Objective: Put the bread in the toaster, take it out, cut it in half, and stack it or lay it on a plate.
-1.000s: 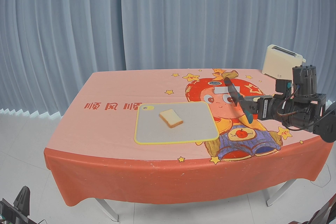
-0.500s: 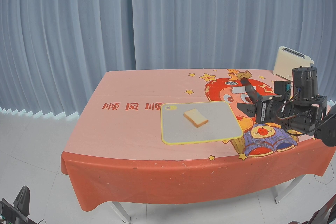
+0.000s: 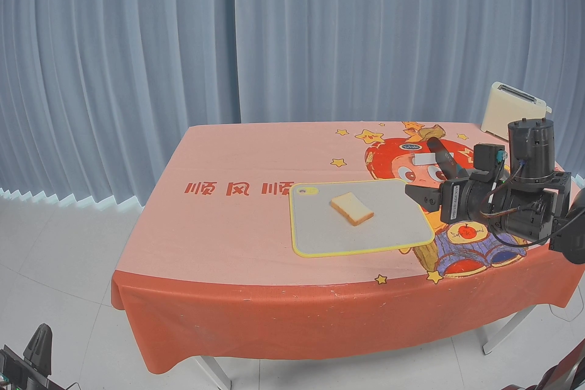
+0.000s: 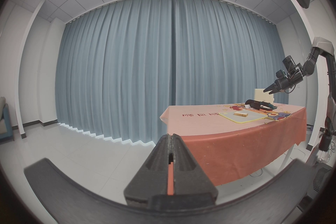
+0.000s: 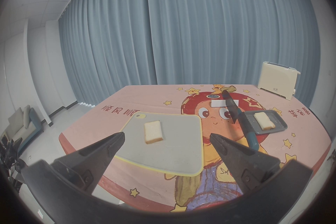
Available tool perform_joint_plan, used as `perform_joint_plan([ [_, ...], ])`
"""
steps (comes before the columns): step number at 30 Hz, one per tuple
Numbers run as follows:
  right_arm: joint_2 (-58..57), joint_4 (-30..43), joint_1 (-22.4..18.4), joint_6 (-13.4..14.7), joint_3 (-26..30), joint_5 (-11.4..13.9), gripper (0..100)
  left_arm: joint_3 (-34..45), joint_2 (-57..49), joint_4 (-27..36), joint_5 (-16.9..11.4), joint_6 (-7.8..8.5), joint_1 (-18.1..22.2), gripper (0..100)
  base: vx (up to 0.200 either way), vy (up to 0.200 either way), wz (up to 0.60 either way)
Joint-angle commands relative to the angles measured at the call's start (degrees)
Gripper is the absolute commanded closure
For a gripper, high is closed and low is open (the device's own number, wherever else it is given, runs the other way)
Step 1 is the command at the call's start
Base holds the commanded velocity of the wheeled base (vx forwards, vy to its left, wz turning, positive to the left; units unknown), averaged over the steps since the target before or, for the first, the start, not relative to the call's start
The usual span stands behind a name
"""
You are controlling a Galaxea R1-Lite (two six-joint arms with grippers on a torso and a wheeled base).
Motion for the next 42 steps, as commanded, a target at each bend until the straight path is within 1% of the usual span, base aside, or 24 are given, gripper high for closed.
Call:
perform_joint_plan([
  [1,-0.5,-0.1,0.6,0.1,0.1,-0.1,0,1.0,-0.9,0.0,0.0,-0.02,0.0,100,0.000,0.000,0.00],
  [7,-2.0,0.0,1.4,0.0,0.1,-0.2,0,1.0,-0.9,0.0,0.0,-0.02,0.0,100,0.000,0.000,0.00],
  [9,-2.7,0.1,2.4,0.1,-0.4,-0.2,0,1.0,-0.9,0.0,-0.1,-0.02,0.0,100,0.000,0.000,0.00],
  [11,-2.3,0.1,3.1,-0.2,-1.3,-0.2,0,1.0,-0.9,0.0,0.0,-0.02,0.0,100,0.000,0.000,0.00],
  [14,-1.5,1.0,3.1,-0.3,-3.7,-0.2,0,1.0,-0.9,0.0,0.0,-0.02,0.0,100,0.000,0.000,0.00],
  [18,2.3,0.8,2.8,-0.2,-7.4,0.3,0,1.0,-0.9,0.0,-0.1,-0.02,0.0,100,0.000,0.000,0.00],
  [23,7.0,0.3,2.9,-0.3,-10.4,-0.2,0,1.0,-0.9,0.0,0.0,-0.02,0.0,100,0.000,0.000,0.00],
  [30,11.1,1.0,3.0,-0.4,-13.3,-0.1,0,1.0,-0.9,0.0,-0.1,-0.02,-0.1,100,0.000,0.000,0.00],
  [34,12.7,1.0,2.6,-0.4,-14.3,0.7,0,1.0,-0.9,0.0,-0.1,-0.02,0.0,100,0.000,0.000,0.00],
  [37,15.1,1.0,3.8,-0.4,-14.5,0.6,0,1.0,-0.9,0.0,-0.1,-0.02,0.0,100,0.000,0.000,0.00],
  [39,16.5,1.0,5.4,-0.3,-14.8,0.4,0,1.0,-0.9,0.0,0.0,-0.02,0.0,100,0.000,0.000,0.00],
  [42,19.4,1.0,5.8,-0.3,-16.3,0.7,0,1.0,-0.9,0.0,-0.1,-0.02,0.0,100,0.000,0.000,0.00],
])
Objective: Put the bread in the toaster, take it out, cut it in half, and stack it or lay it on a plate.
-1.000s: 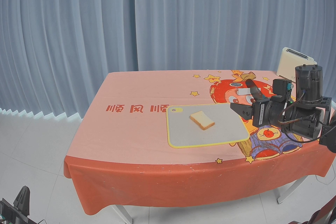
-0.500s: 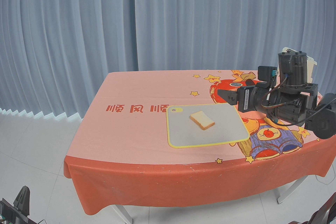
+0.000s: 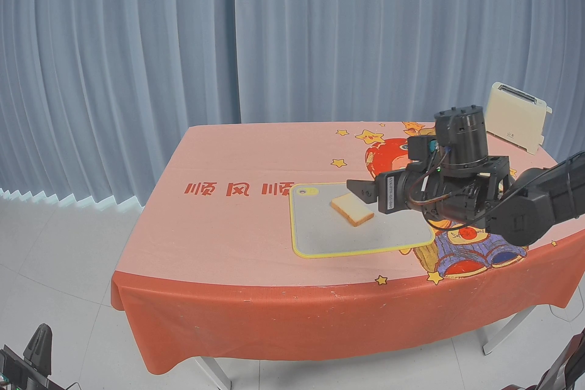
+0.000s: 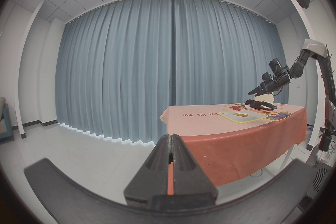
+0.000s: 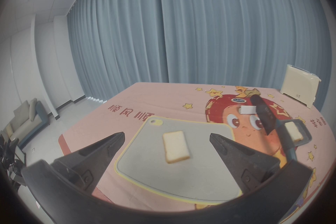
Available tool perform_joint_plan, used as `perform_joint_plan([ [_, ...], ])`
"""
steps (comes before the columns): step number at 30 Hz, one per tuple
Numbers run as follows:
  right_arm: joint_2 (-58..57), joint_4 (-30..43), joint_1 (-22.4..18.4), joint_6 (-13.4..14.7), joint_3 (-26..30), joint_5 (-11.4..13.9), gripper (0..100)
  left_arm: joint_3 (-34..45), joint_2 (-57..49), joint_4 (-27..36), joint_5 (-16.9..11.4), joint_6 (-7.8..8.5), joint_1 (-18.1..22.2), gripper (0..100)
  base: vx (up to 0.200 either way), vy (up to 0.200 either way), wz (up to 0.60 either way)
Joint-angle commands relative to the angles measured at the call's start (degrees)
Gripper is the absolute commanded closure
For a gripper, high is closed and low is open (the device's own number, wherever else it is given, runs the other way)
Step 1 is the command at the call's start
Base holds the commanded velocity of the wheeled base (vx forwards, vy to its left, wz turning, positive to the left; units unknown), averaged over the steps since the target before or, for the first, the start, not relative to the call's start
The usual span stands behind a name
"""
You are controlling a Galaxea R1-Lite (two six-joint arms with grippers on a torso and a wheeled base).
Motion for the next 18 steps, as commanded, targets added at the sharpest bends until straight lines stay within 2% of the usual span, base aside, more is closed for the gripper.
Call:
perform_joint_plan([
  [1,5.2,0.0,1.1,0.2,-2.0,0.3,0,1.0,-0.9,0.0,0.1,-0.04,0.0,100,0.000,0.000,0.00],
  [10,14.6,0.3,1.9,0.0,-9.4,0.3,0,1.0,-0.9,0.0,0.0,-0.04,0.0,100,0.000,0.000,0.00],
  [18,18.3,0.2,3.0,-0.1,-12.0,0.2,0,1.0,-0.9,0.0,0.1,-0.04,0.0,100,0.000,0.000,0.00],
])
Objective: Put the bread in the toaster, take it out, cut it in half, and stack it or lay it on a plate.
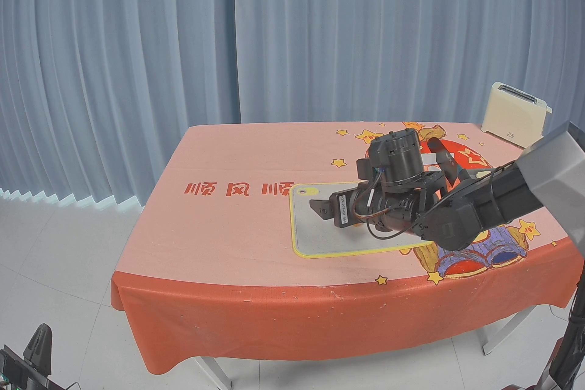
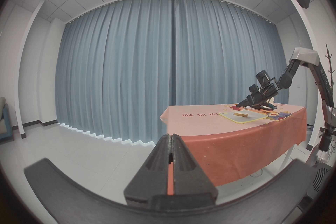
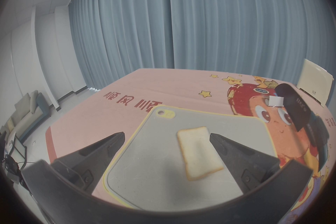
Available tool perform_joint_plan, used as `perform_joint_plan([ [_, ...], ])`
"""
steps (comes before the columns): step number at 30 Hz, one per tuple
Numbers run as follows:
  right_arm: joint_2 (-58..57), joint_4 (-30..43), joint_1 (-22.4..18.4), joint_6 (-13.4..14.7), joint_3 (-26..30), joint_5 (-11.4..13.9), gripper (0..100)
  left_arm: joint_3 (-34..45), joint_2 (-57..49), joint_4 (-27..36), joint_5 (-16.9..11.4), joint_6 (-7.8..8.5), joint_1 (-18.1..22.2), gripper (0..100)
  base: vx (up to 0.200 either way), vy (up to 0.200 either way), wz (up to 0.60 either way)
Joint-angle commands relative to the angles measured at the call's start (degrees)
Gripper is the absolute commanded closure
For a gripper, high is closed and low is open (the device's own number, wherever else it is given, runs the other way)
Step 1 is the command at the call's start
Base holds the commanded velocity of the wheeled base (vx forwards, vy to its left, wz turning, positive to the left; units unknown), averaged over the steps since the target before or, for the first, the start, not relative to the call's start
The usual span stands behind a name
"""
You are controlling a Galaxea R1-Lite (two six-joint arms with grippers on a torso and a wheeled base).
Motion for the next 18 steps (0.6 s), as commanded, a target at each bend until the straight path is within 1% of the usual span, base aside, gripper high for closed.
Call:
perform_joint_plan([
  [1,3.7,-0.2,0.5,0.0,-1.3,-0.1,0,1.0,-0.9,0.0,-0.1,-0.04,0.0,100,0.000,0.000,0.00],
  [6,4.4,-0.3,1.4,0.0,-1.5,-0.1,0,1.0,-0.9,0.0,0.0,-0.04,0.0,100,0.000,0.000,0.00],
  [18,5.5,-0.1,1.5,0.0,-2.4,-0.3,0,1.0,-0.9,0.0,-0.1,-0.04,0.0,100,0.000,0.000,0.00],
])
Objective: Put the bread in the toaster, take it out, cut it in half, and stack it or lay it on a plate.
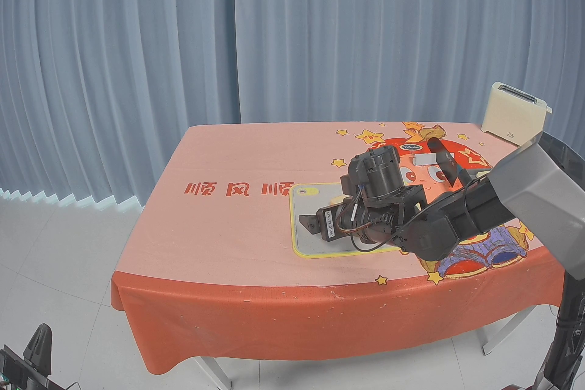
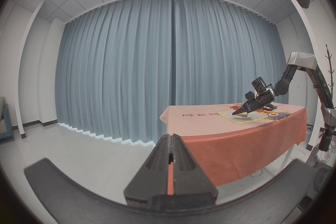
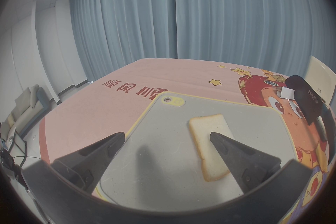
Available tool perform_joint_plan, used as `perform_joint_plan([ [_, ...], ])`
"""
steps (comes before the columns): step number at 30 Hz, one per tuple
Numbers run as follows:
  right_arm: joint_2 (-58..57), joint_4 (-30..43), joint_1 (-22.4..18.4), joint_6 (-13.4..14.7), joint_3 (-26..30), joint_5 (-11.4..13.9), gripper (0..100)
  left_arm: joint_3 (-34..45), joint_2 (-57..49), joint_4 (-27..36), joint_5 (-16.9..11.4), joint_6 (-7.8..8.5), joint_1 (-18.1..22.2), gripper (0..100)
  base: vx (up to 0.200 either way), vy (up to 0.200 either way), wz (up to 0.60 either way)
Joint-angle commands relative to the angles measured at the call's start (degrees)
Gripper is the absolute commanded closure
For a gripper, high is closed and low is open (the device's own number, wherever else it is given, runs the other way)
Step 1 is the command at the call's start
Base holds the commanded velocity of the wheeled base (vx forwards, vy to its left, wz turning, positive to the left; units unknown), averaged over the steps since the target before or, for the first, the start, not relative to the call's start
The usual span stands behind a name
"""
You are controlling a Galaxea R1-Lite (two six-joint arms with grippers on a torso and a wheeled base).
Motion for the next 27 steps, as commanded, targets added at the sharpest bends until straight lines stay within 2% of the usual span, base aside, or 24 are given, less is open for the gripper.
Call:
perform_joint_plan([
  [1,0.3,0.0,0.0,0.0,-0.1,0.0,0,1.0,-0.9,0.0,0.0,-0.02,0.0,100,0.000,0.000,0.00],
  [27,1.4,-0.1,0.0,0.1,0.4,-1.1,0,1.0,-0.9,0.0,0.1,-0.02,0.0,100,0.000,0.000,0.00],
])
